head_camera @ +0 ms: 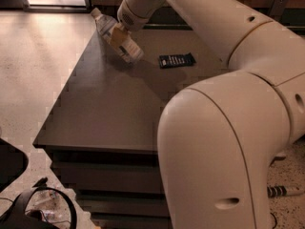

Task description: Knock blue plastic bottle over

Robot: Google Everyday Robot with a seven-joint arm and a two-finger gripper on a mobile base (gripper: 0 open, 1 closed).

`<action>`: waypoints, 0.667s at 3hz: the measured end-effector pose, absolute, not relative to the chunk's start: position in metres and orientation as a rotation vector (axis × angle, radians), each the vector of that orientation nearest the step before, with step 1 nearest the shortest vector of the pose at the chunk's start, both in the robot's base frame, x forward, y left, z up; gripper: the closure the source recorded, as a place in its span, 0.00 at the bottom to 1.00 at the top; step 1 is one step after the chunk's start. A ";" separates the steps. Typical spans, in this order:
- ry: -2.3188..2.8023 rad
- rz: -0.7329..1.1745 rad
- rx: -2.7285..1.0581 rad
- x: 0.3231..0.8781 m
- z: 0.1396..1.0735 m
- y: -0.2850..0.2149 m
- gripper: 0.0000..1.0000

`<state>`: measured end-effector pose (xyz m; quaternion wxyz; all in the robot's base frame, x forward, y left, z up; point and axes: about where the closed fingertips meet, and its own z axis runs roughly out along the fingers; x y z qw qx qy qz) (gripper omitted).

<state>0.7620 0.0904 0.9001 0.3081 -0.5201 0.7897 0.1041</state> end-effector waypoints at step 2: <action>2.214 0.229 -1.525 0.745 0.883 0.090 1.00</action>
Offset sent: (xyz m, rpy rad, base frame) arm -0.0119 0.0012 -0.0114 -0.2378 0.1852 0.0926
